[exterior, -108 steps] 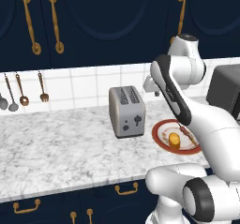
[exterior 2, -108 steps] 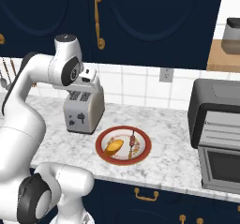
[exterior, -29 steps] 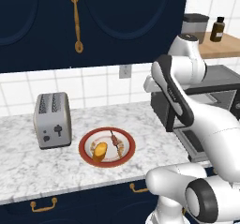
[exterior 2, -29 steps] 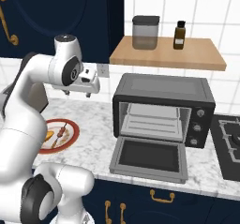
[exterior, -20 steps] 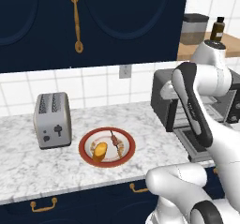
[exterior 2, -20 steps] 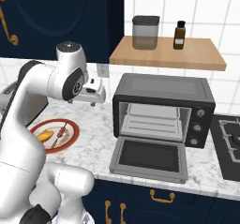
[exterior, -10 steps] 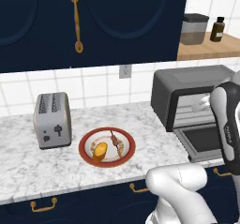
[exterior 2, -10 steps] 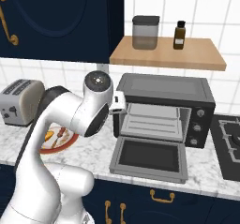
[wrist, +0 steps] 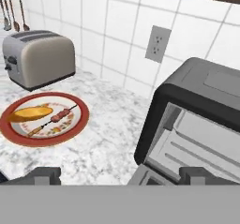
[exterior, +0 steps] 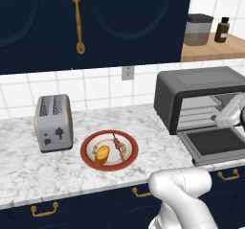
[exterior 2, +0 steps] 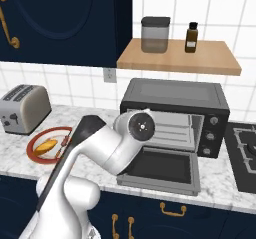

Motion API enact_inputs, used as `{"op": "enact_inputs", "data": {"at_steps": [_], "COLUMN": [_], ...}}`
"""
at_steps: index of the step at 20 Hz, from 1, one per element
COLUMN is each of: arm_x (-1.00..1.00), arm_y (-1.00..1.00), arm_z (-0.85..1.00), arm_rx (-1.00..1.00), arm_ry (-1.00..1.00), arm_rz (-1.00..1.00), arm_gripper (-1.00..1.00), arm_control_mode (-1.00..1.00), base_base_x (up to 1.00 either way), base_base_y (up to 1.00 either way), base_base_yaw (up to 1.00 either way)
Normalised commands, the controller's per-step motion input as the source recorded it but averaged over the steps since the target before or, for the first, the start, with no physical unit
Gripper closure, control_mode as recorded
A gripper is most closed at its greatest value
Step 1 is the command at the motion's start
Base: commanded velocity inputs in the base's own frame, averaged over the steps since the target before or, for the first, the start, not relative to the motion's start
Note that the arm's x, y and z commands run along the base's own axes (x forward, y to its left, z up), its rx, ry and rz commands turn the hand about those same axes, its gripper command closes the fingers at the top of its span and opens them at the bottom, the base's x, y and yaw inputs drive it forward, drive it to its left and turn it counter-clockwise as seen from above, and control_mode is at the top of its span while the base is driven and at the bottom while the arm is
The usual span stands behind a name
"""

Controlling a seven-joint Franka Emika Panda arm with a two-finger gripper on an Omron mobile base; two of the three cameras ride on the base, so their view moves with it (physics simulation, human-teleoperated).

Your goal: Pick up the kebab skewer and baguette bread, and place them inside the toaster oven. Close the toaster oven door and start by setting the timer.

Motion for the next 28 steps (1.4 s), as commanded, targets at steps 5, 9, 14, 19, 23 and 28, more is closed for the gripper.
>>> {"op": "enact_inputs", "data": {"at_steps": [5,9,14,19,23,28], "arm_x": [0.00,0.06,0.28,0.32,0.32,0.27], "arm_y": [-0.46,-0.38,-0.09,-0.16,-0.12,-0.21], "arm_z": [-0.10,-0.04,-0.18,-0.19,-0.19,-0.02], "arm_rx": [0.00,-0.01,0.01,0.01,0.01,0.00], "arm_ry": [-0.18,-0.05,-0.17,-0.18,-0.13,-0.02], "arm_rz": [0.12,0.10,0.00,0.00,0.00,0.00], "arm_gripper": [-1.00,-1.00,-1.00,-1.00,-1.00,-1.00], "arm_control_mode": [-1.00,-1.00,-1.00,-1.00,-1.00,-1.00], "base_base_x": [0.00,0.00,0.00,0.00,0.00,0.00], "base_base_y": [0.00,0.00,0.00,0.00,0.00,0.00], "base_base_yaw": [0.00,0.00,0.00,0.00,0.00,0.00]}}
